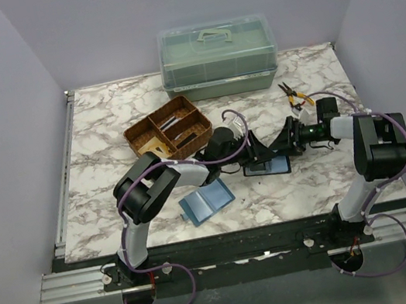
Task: Take the credit cards out of the card holder
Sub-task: Place the card holder at the center of the board, then remove the credit card from the card holder.
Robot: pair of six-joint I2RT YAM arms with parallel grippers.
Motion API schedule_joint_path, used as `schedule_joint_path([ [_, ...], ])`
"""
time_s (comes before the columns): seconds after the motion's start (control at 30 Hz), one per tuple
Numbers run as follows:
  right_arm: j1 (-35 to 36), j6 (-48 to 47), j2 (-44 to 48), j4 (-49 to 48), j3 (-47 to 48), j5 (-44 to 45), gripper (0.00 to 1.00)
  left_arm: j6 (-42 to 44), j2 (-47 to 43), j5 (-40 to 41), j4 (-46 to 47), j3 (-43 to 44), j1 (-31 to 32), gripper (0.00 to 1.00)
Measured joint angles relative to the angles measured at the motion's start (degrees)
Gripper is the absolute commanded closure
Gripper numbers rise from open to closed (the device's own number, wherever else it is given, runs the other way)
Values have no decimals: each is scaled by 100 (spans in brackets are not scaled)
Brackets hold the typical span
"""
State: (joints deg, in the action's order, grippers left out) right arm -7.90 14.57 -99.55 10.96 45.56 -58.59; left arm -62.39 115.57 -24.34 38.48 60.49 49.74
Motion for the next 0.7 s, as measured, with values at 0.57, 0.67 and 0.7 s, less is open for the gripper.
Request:
schedule_joint_path([
  [0.57, -37, -66, 116, -15, -20, -90, 36, -188, 424, -186, 214, 127, -2, 53],
  [0.67, -42, -116, 42, 48, -20, -87, 42, -186, 433, -184, 214, 142, -2, 53],
  [0.7, -42, -129, 26, 74, -20, -85, 44, -186, 433, -181, 216, 142, -2, 53],
])
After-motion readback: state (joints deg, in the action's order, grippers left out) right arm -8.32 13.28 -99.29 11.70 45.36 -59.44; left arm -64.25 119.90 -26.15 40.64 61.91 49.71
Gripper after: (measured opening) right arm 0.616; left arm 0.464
